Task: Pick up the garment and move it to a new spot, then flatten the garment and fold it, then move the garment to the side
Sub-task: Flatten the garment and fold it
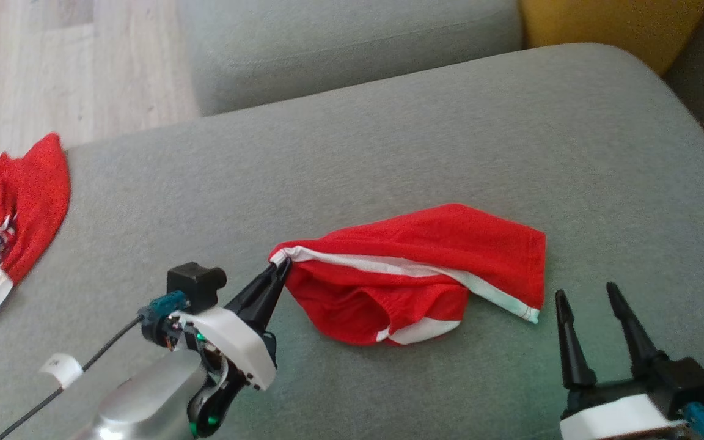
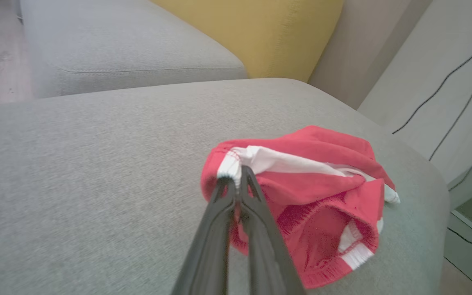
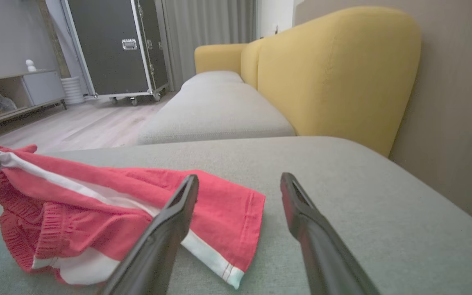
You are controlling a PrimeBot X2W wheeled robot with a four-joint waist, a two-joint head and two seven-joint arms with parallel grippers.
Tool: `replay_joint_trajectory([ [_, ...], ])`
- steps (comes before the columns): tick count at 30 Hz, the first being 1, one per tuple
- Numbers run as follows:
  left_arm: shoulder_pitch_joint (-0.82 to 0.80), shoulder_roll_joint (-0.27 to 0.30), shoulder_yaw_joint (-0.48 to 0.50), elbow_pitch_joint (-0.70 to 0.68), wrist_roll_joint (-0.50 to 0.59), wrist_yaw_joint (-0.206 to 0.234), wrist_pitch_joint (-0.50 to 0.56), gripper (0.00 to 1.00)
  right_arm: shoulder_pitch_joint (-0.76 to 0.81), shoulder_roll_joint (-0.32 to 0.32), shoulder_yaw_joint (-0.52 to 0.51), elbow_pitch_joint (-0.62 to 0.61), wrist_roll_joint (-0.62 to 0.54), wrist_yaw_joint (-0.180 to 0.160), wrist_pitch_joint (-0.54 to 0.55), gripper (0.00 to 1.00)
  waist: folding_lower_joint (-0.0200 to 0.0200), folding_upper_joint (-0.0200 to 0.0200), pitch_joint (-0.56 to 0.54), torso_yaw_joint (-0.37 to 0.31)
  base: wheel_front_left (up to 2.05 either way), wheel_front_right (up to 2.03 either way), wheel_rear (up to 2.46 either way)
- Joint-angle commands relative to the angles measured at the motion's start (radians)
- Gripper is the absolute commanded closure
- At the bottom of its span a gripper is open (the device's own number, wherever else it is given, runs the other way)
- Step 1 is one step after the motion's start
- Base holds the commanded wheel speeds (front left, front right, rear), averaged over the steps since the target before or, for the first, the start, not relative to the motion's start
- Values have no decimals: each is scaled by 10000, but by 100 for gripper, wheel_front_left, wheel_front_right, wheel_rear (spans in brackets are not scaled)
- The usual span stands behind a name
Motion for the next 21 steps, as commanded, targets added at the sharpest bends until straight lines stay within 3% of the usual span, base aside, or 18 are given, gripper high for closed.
replay_joint_trajectory([
  [1, -625, 284, 435, -165, 16, 72, -215, 100, -396, -74, 257, -107, 16, -7, -65, 0, 1, -1, 321, 433, 0, 0, 0],
  [8, -891, 149, 680, 216, 123, 120, -552, 100, -1072, -738, 1321, 2361, 1079, -7, -65, 0, 1, -1, 710, 972, 0, 0, 0],
  [14, -1190, -15, 751, 447, 221, 55, -663, 100, -1836, -1124, 2070, 3663, 1463, -7, -65, 1, 1, -1, 907, 1083, 0, 0, 0],
  [15, -1222, -37, 752, 467, 229, 42, -673, 100, -1931, -1145, 2270, 3851, 1614, -7, -65, 15, 1, -1, 939, 1097, 0, 0, 0],
  [16, -1266, -62, 752, 488, 238, 29, -681, 100, -2022, -1169, 2513, 4029, 1804, -7, -65, 21, 1, -1, 972, 1116, 0, 0, 0],
  [18, -1429, -215, 718, 600, 285, -4, -697, 100, -2342, -1359, 3193, 4516, 2265, -7, -65, 11, 1, -1, 1069, 1185, 0, 0, 0],
  [19, -1462, -247, 712, 623, 288, -13, -701, 100, -2400, -1393, 3257, 4560, 2332, -7, -65, 16, 1, -1, 1088, 1198, 0, 0, 0],
  [20, -1489, -270, 710, 645, 290, -23, -706, 100, -2451, -1420, 3296, 4567, 2366, -7, -65, 30, 1, -1, 1104, 1205, 0, 0, 0],
  [21, -1512, -285, 711, 665, 291, -33, -712, 100, -2487, -1434, 3320, 4561, 2385, -7, -65, 59, 1, -1, 1116, 1207, 0, 0, 0],
])
